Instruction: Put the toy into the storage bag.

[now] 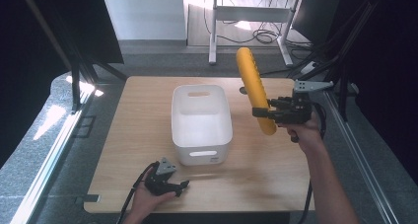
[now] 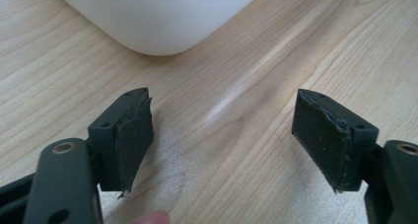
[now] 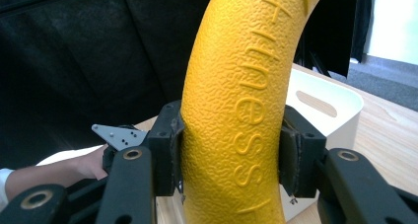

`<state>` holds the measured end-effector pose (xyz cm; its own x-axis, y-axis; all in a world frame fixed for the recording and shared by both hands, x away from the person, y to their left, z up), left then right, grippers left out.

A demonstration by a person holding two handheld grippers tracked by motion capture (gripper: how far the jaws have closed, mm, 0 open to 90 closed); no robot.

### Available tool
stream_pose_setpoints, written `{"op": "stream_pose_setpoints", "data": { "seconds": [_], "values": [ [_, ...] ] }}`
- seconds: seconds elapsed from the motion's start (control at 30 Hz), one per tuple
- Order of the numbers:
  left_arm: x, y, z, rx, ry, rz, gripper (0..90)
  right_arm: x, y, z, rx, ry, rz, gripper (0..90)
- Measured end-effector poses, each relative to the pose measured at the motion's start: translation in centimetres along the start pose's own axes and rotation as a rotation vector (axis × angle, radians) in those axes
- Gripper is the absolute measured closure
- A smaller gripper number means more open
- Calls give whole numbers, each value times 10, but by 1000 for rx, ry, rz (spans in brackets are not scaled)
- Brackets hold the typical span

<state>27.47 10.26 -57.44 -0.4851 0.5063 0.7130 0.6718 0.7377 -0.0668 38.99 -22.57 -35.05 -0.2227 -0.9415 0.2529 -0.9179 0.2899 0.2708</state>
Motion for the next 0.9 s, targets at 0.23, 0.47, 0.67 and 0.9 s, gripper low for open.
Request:
{"op": "stream_pose_setpoints", "data": {
  "seconds": [0.23, 0.47, 0.67, 0.9],
  "values": [
    [0, 0, 0, -1, 1, -1, 238, -1, 5, -5, 2, -16, -10, 512],
    [0, 0, 0, -1, 2, 0, 238, -3, 13, -11, 14, -27, -26, 512],
    [0, 0, 0, -2, 3, 0, 238, -8, 25, -21, 43, -37, -45, 511],
    [0, 0, 0, -3, 7, 2, 238, -15, 40, -30, 80, -42, -79, 511]
  ]
}}
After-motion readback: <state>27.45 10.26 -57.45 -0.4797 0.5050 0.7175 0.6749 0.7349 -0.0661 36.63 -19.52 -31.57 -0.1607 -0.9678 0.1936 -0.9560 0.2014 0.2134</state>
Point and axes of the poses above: each handheld gripper's, and its own axes: x roughly backward along the jaws, z roughly out of its underside, y roughly to its left, the point moved 5 cm from there along -x, roughly forward along the jaws, and after that the axes turned 3 degrees about -z, right-handed, at the moved point
